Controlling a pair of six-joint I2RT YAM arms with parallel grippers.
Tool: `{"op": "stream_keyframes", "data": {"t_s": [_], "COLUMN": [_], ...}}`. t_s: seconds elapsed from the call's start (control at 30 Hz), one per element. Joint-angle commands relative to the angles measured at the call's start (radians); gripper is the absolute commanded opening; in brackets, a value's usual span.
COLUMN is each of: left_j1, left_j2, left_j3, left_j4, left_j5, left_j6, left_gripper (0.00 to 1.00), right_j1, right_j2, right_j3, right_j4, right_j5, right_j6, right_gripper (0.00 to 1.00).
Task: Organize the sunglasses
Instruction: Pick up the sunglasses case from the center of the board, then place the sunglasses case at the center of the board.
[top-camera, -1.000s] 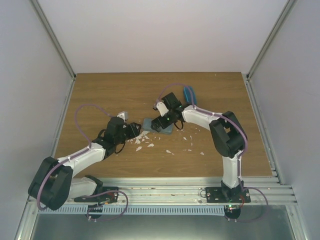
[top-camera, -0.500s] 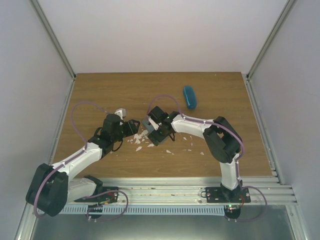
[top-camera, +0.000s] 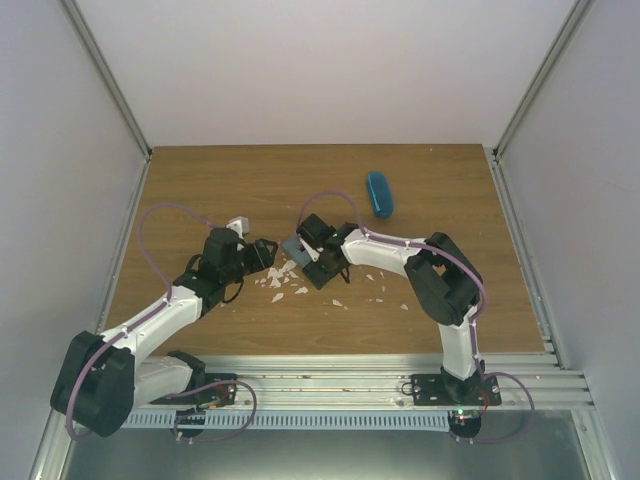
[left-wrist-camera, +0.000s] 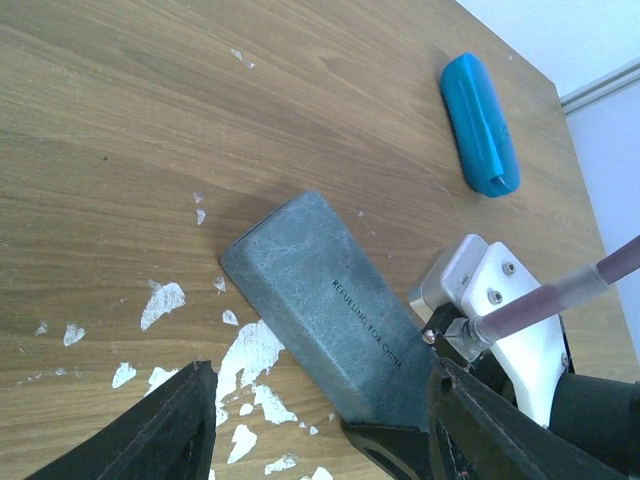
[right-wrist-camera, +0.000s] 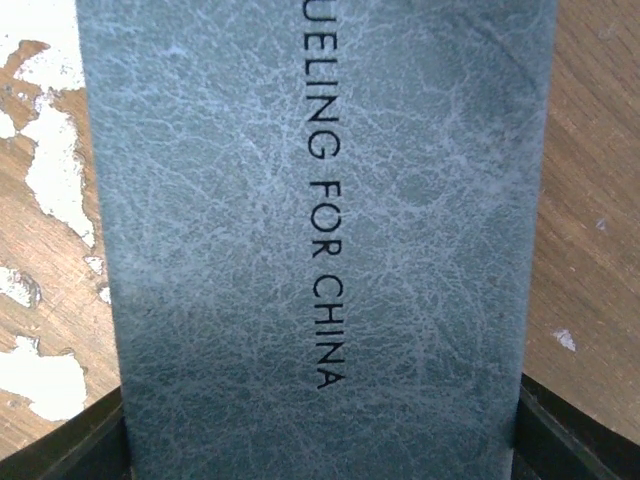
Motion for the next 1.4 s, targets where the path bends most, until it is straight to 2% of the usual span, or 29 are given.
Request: {"op": "stream_keyframes", "data": {"t_s": [0.0,0.23,0.43,0.67,1.03,1.07,1.3,1.37], "left_j1": [0.007,0.008,0.008,0.008,0.008,0.007,0.008,0.009], "left_j2": [-0.018,-0.021,-0.013,0.000,-0.001,-0.001,-0.002,-0.012], "left_j3": [0.032,0.037,0.038,0.049,0.062,0.063,0.101,0.120], "left_j4": [0.018,0.005,0.007,0.005,-0.013,-0.013,-0.056,-0.073], "left_j5": [0.008,0.016,0.023,0.038,0.057,0.057,0.062,0.064], "left_j6": [0.014,0.021,0.022,0.022,0.026,0.027,0.060,0.076], "left_gripper": [0.58,0.59,0.59,0.59,0.60,0.60,0.62,0.65], "right_j1": [0.001,-0.141,-0.285,-0.326,-0.359,-0.360,-0.362,-0.362], "right_j2": [0.011,-0.050,-0.009,0.140,0.275,0.281,0.266,0.225], "right_j3": [0.012,0.021,0.072,0.262,0.390,0.395,0.420,0.391], "right_j4": [-0.009,0.065,0.111,0.069,0.050,0.048,0.030,0.048], "right_j5": [0.068,0.098,0.092,0.122,0.119,0.121,0.102,0.062], "right_j6": [0.056,0.160,0.190,0.166,0.193,0.199,0.223,0.225], "right_gripper": [0.62,0.61,0.61,0.62,0.66,0.68,0.94,0.97]}}
